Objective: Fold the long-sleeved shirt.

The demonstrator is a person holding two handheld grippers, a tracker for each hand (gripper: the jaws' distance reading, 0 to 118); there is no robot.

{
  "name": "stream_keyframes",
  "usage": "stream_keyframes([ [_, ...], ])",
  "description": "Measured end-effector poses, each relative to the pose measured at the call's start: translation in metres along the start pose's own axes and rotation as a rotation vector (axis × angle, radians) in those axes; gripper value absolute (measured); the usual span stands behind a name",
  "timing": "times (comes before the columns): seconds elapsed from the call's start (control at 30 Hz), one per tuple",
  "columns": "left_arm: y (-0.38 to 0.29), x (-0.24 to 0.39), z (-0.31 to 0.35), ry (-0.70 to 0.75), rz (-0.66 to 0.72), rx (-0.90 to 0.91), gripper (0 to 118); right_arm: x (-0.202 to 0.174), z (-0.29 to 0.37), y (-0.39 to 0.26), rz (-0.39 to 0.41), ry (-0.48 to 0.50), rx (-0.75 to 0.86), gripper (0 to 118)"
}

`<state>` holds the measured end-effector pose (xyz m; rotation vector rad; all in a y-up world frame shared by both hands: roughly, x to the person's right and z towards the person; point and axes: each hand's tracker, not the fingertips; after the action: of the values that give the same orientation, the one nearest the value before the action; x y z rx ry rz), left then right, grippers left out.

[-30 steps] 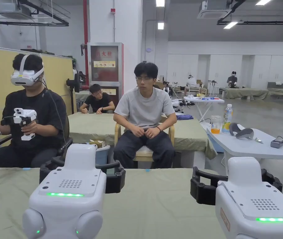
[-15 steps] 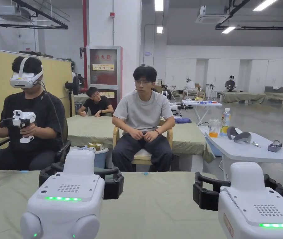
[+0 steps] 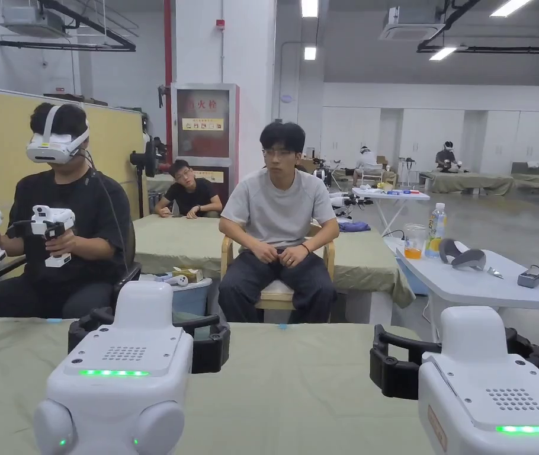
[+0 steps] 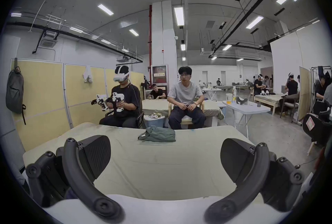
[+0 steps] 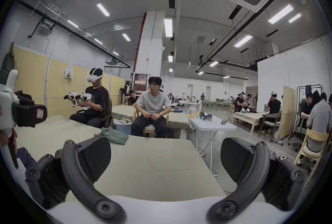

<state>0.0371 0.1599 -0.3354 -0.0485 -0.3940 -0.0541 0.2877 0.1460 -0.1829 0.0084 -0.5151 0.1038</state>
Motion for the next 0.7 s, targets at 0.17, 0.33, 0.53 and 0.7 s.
stream_keyframes([
  [0.17,0.008,-0.005,-0.009,-0.07,0.073,-0.144,118,0.002,-0.001,-0.004,-0.01,-0.003,-0.007,118],
  [0.33,0.011,-0.002,-0.005,-0.141,0.085,-0.13,118,0.004,-0.003,-0.009,-0.021,0.002,-0.026,118],
  [0.53,0.021,0.007,0.006,-0.105,0.096,-0.153,118,0.005,-0.001,-0.011,-0.05,0.003,-0.037,118],
  [0.7,0.018,0.003,0.01,-0.188,0.103,-0.12,118,0.006,-0.002,-0.01,-0.066,0.012,-0.035,118],
])
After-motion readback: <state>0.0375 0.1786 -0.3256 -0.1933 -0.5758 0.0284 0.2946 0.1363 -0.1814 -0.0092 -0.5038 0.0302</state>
